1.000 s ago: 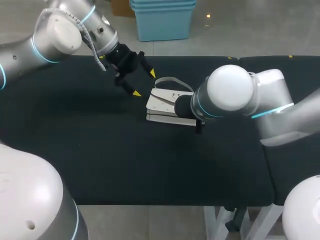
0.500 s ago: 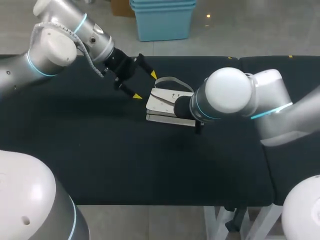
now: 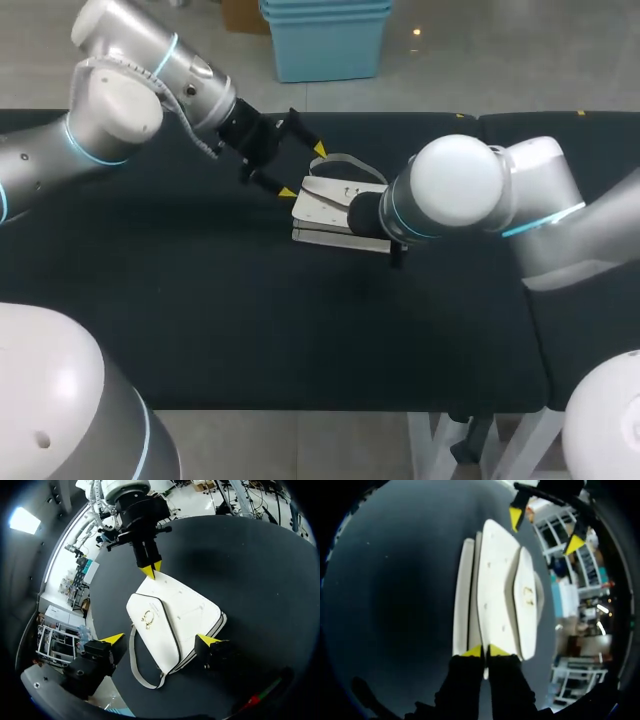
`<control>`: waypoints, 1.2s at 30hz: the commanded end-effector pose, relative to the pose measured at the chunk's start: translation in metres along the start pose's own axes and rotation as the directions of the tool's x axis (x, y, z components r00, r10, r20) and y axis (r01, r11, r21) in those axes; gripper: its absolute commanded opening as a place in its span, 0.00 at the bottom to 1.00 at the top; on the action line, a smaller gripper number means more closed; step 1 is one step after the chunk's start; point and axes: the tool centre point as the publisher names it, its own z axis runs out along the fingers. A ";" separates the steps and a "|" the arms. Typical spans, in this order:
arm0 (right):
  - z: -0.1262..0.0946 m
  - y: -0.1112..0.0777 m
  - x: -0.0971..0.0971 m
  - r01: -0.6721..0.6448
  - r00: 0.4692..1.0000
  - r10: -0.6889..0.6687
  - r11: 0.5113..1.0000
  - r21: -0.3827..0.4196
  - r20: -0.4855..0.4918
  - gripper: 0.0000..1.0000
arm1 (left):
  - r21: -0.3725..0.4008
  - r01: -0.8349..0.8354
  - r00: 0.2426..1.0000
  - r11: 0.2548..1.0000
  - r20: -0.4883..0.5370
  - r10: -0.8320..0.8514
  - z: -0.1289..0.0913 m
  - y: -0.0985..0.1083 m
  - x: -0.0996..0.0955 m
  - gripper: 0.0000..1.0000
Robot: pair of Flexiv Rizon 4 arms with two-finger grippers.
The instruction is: Pick up the bag, open it, inspect its contents, close it, and place it on the opposite side
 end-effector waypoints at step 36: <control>0.003 0.000 0.002 -0.001 1.000 0.001 1.000 -0.002 0.007 0.00 | -0.072 0.093 0.976 0.993 0.203 -0.076 0.057 0.011 -0.010 0.00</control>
